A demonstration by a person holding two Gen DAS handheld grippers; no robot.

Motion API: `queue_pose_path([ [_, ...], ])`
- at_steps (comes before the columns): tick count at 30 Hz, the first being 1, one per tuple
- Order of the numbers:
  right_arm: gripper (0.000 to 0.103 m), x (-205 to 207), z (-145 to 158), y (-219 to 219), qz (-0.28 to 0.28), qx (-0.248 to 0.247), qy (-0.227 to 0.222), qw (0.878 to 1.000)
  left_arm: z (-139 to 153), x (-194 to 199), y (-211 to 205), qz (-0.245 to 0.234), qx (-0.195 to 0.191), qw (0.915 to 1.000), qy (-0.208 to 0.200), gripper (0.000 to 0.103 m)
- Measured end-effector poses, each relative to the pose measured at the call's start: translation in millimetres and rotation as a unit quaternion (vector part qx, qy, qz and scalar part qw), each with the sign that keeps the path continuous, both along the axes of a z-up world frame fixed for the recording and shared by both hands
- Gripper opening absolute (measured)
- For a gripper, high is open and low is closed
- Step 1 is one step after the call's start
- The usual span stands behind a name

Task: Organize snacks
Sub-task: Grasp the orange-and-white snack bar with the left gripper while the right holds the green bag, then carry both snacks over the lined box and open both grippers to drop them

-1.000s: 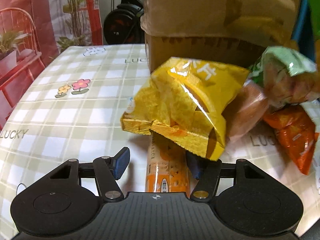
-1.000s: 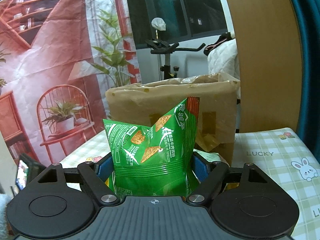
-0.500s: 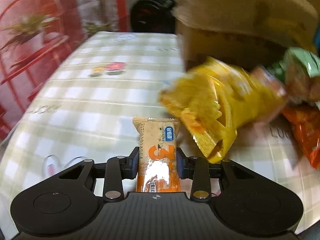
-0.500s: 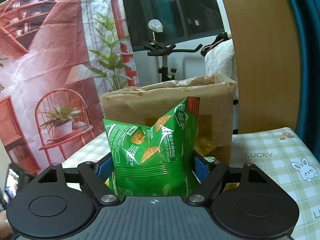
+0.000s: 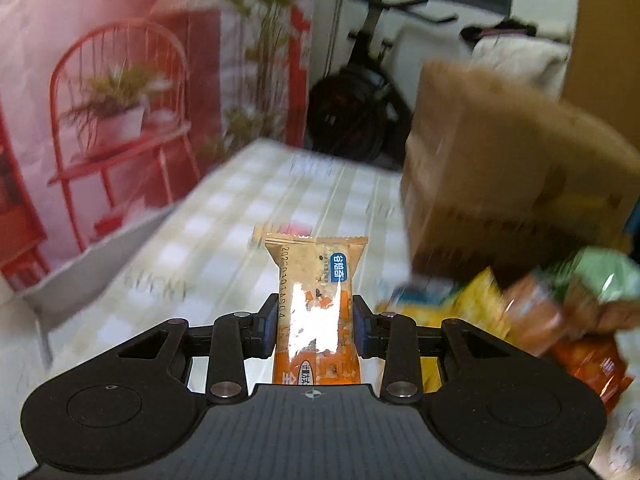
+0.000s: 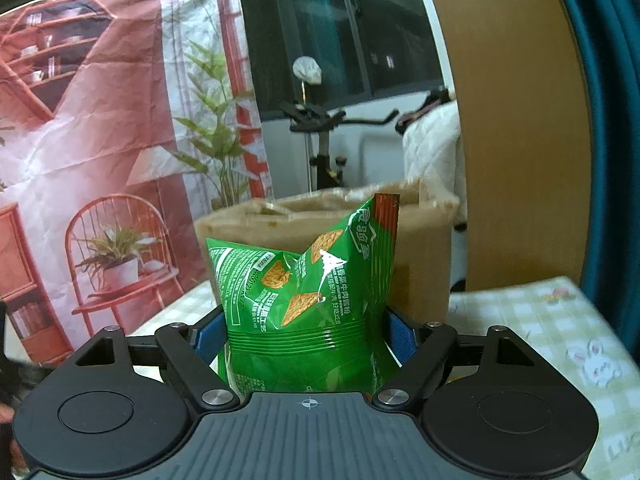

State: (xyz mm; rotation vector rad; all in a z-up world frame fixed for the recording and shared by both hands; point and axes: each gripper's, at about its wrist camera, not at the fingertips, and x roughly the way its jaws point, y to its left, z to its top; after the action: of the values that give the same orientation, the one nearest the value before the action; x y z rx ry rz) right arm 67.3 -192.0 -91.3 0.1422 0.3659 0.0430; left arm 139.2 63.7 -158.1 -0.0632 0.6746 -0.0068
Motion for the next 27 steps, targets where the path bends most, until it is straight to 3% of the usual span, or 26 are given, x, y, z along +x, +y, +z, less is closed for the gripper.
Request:
queue_pose_path([
  [8, 0.077, 27.5, 36.3, -23.1, -0.003, -0.006, -0.048, 0.999, 63.2, 37.7, -30.9, -0.036, -0.017, 0.9967, -0.071, 0.038],
  [12, 0.077, 52.5, 56.1, -38.9, -0.014, -0.014, -0.068, 0.997, 87.7, 71.7, -50.0, -0.065, -0.050, 0.9927, -0.088, 0.038],
  [17, 0.077, 95.7, 76.3, -53.7, -0.029, -0.034, -0.096, 0.994, 106.0, 113.8, -80.2, -0.098, -0.058, 0.9877, -0.108, 0.038],
  [22, 0.077, 147.7, 81.6, -65.5, -0.031, -0.035, -0.089, 0.995, 119.6, 147.8, -114.7, -0.121, -0.064, 0.9823, -0.128, 0.038],
  [27, 0.077, 193.2, 70.0, -76.8, -0.042, -0.018, -0.064, 0.997, 121.6, 180.7, -146.5, -0.130, -0.063, 0.9826, -0.117, 0.038],
])
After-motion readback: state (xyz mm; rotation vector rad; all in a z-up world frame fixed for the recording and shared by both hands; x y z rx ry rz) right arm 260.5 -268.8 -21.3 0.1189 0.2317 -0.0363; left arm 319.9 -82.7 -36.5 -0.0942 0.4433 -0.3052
